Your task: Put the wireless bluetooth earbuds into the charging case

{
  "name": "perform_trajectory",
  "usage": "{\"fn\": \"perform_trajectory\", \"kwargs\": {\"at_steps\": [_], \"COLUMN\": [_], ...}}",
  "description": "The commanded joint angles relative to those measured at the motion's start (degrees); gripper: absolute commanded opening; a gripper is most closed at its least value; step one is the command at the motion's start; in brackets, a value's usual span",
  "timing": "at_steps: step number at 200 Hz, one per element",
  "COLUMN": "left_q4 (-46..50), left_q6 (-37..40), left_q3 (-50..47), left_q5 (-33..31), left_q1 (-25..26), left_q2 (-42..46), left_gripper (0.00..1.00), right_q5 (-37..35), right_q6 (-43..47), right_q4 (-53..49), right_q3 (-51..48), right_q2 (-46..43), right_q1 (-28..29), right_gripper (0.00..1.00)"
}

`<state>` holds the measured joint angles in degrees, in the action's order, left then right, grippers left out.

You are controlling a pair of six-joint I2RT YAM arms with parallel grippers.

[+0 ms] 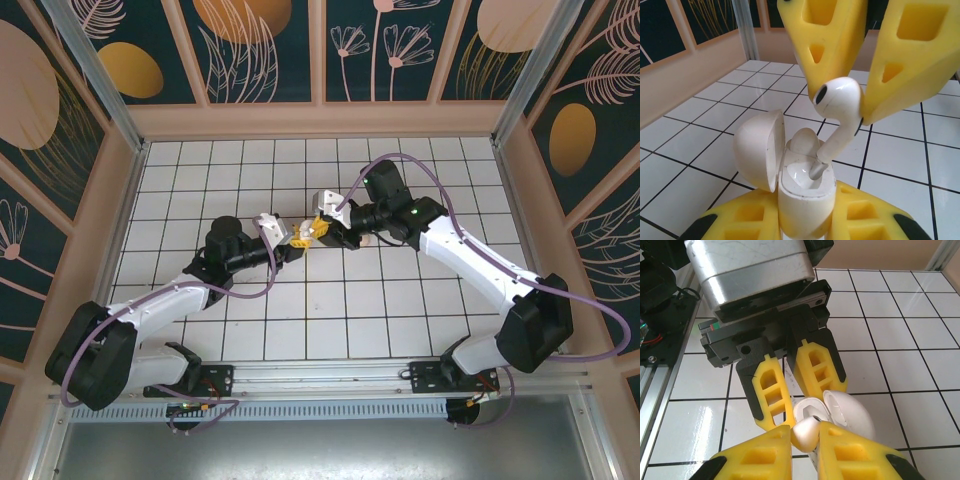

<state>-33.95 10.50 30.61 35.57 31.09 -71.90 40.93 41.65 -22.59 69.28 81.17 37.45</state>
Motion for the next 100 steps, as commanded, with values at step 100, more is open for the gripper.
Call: {"fn": "perform_trajectory", "kwargs": {"at_steps": [100], "left_q4": [-0.9], "left_q6": [0.6], "left_q3": [1.3], "left_q5": [3.6], "left_q1": [0.2], "left_q2": [2.8], "left_gripper": [0.19], "right_q5": [-5.6], "right_q6": [6.3], "right_q4": [-6.6], "right_q3": [4.8], "right_q2": [3.4], "right_q1": [1.5], "right_gripper": [0.17]}}
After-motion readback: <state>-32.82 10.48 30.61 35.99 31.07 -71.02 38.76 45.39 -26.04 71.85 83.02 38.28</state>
